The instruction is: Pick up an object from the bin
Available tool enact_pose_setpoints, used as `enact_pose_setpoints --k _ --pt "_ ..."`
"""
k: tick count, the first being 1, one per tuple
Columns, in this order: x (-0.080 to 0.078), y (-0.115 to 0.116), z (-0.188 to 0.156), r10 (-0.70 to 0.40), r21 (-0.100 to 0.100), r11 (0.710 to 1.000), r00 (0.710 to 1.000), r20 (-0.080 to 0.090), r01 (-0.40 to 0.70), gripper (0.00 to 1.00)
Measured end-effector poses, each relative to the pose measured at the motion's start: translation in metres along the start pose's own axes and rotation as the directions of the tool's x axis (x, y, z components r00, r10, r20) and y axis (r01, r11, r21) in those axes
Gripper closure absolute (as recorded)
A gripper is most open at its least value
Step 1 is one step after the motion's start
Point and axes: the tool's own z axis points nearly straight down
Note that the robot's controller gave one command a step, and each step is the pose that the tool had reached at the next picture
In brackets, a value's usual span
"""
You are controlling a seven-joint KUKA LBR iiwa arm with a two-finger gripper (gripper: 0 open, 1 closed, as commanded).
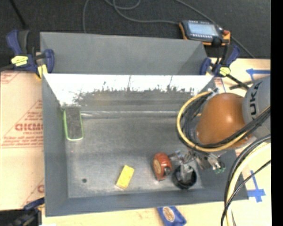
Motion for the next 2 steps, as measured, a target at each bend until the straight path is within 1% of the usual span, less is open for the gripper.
enact_pose_setpoints --k 1,2 --pt "0.0 0.0 0.0 0.0 0.0 1.0 1.0 0.0 0.0 1.0" --pt "-0.019 0.002 -0.007 0.027 0.0 1.0 1.0 -0.002 -0.027 1.0"
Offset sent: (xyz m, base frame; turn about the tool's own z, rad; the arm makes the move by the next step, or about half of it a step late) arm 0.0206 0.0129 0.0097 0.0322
